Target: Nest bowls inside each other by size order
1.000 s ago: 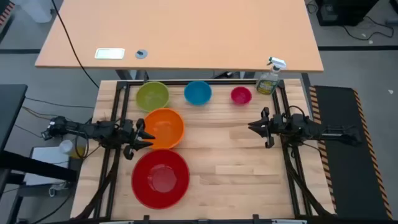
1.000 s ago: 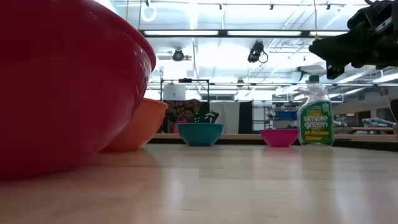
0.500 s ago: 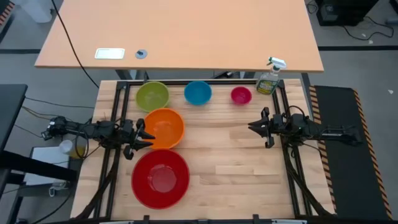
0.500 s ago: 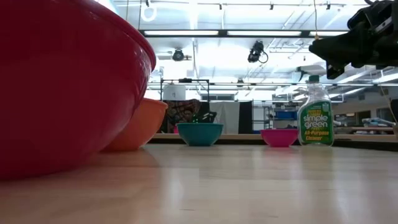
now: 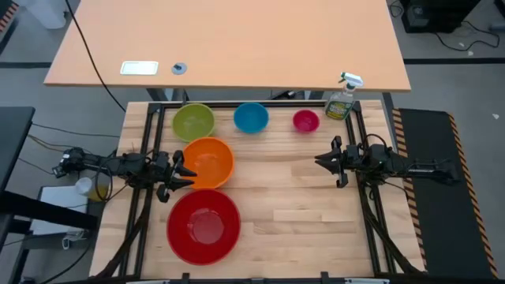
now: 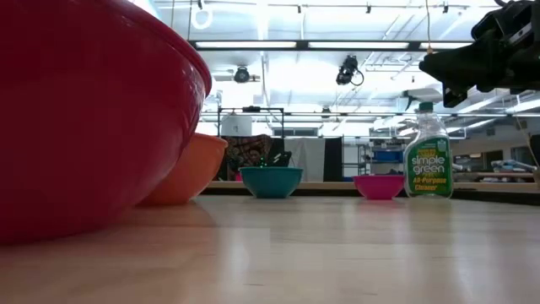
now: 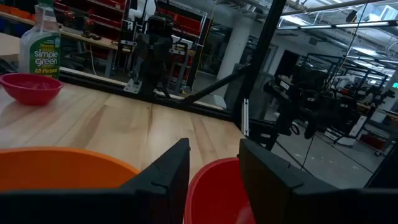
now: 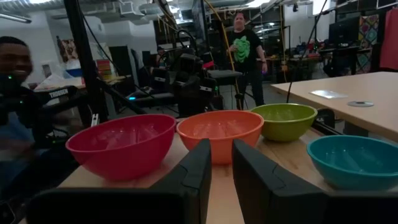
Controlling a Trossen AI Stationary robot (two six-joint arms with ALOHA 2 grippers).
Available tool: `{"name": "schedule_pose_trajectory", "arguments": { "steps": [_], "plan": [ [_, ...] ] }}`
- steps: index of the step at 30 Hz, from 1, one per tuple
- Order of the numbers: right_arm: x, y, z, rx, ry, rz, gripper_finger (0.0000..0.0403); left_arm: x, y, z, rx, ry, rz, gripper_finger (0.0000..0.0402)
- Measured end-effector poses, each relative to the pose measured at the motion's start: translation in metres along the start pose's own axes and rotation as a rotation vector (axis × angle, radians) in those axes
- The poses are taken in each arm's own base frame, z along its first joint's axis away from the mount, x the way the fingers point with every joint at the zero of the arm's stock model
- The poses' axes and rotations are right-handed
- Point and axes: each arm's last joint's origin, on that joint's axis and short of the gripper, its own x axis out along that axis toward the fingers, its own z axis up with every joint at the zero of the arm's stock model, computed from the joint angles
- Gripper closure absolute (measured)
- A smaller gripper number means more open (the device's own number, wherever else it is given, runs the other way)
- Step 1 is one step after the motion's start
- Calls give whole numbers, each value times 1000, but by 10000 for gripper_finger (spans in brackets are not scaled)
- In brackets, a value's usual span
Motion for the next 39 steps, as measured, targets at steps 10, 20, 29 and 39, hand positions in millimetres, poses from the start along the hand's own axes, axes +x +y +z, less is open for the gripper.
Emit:
{"name": "schedule_pose_trajectory", "arguments": {
  "steps": [10,20,29,39],
  "plan": [
    [0,0,0,0,0,0,330,0,0,0,0,0,0,260],
    [0,0,0,0,0,0,330,0,0,0,0,0,0,260],
    [0,0,0,-17,-1,-1,330,-1,-3,12,-189,-131,-22,260],
    [-5,1,32,-128,-339,-72,330,-5,-8,31,-154,-325,-82,260]
  ]
}}
